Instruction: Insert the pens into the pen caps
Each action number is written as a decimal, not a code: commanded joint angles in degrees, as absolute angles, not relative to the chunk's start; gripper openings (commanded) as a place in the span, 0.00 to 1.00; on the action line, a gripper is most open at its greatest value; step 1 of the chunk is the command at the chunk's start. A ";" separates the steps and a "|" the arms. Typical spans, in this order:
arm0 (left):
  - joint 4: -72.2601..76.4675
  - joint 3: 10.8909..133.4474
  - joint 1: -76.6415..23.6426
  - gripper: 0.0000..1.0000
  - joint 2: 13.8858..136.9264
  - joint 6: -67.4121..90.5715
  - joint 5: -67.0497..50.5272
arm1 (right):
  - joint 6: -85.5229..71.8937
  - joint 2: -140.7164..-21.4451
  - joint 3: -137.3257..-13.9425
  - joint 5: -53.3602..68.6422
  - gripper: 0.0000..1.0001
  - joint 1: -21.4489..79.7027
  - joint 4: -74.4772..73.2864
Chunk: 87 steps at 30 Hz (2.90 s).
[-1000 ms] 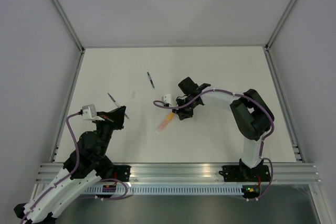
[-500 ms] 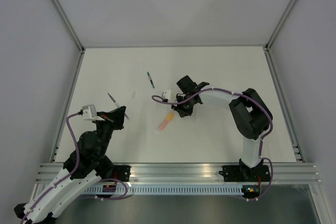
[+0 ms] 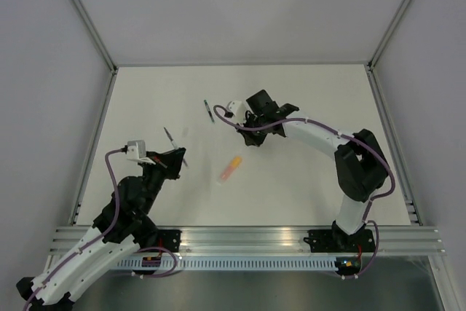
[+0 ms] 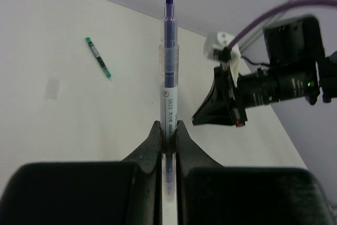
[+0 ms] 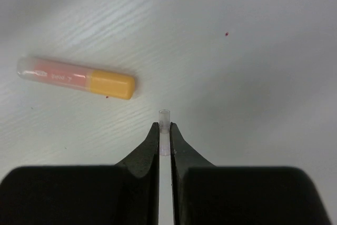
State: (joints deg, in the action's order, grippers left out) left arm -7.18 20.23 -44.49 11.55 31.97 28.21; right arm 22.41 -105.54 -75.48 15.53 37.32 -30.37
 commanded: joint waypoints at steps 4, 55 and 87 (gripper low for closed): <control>5.52 20.39 -44.65 0.02 18.98 26.72 8.81 | 6.00 -92.03 -82.18 13.19 0.00 37.27 -22.96; 21.01 19.07 -44.65 0.02 25.93 27.25 -23.29 | -34.63 -68.64 -44.39 13.01 0.00 55.81 55.63; 19.25 19.07 -44.65 0.02 23.73 26.72 -21.00 | -33.31 -70.58 -41.92 11.52 0.00 58.36 58.98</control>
